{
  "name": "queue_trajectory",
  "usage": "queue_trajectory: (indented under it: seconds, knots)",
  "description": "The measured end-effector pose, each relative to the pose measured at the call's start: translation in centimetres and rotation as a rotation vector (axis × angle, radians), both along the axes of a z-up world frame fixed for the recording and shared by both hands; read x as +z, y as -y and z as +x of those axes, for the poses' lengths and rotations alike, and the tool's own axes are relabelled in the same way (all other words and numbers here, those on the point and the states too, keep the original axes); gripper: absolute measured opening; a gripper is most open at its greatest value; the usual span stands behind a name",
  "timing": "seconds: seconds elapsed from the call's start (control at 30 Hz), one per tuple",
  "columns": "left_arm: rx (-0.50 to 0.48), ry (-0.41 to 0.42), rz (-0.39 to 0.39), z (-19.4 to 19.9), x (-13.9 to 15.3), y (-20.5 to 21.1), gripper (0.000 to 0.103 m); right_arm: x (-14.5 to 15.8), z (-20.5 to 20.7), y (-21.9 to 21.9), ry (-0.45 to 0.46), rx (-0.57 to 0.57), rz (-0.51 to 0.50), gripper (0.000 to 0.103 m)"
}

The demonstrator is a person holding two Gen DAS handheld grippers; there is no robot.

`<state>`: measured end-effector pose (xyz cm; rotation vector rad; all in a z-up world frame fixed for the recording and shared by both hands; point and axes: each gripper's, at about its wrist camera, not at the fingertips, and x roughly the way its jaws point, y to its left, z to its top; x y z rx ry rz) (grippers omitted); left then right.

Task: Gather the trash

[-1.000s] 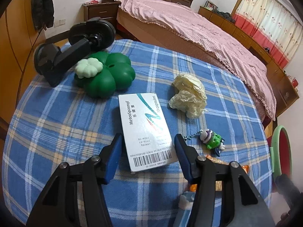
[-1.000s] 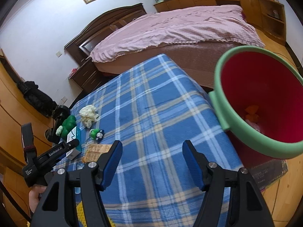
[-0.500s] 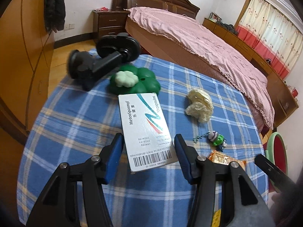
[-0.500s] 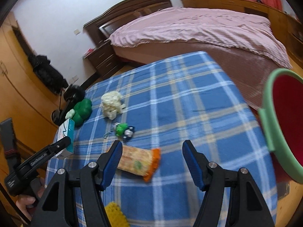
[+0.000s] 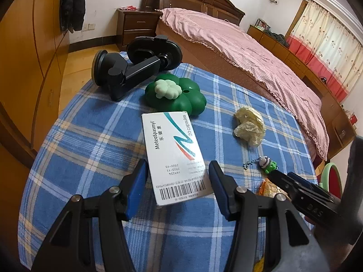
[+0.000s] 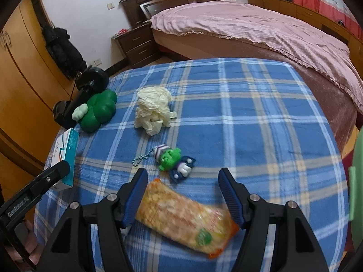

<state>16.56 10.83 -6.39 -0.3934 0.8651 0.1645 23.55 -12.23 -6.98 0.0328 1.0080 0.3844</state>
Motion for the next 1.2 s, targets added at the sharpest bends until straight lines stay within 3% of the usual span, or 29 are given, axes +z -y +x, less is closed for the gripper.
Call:
queue_trajectory:
  seconds: [0.2, 0.37, 0.73, 1.2]
  knots:
    - [0.003, -0.003, -0.003, 0.1, -0.3, -0.1, 0.056, -0.6, 0.7, -1.2, 0.014, 0.023, -0.046, 0.057]
    - [0.006, 0.002, -0.019, 0.2, -0.6, -0.2, 0.056, -0.6, 0.6, -1.5, 0.033, 0.022, -0.061, 0.041]
    - [0.002, 0.010, -0.028, -0.6, -0.2, -0.1, 0.056, -0.4, 0.1, -0.9, 0.035, 0.007, -0.009, 0.040]
    - [-0.039, 0.045, -0.035, -2.0, 1.6, 1.6, 0.056, 3.7, -2.9, 2.0, 0.112, -0.054, 0.096, 0.040]
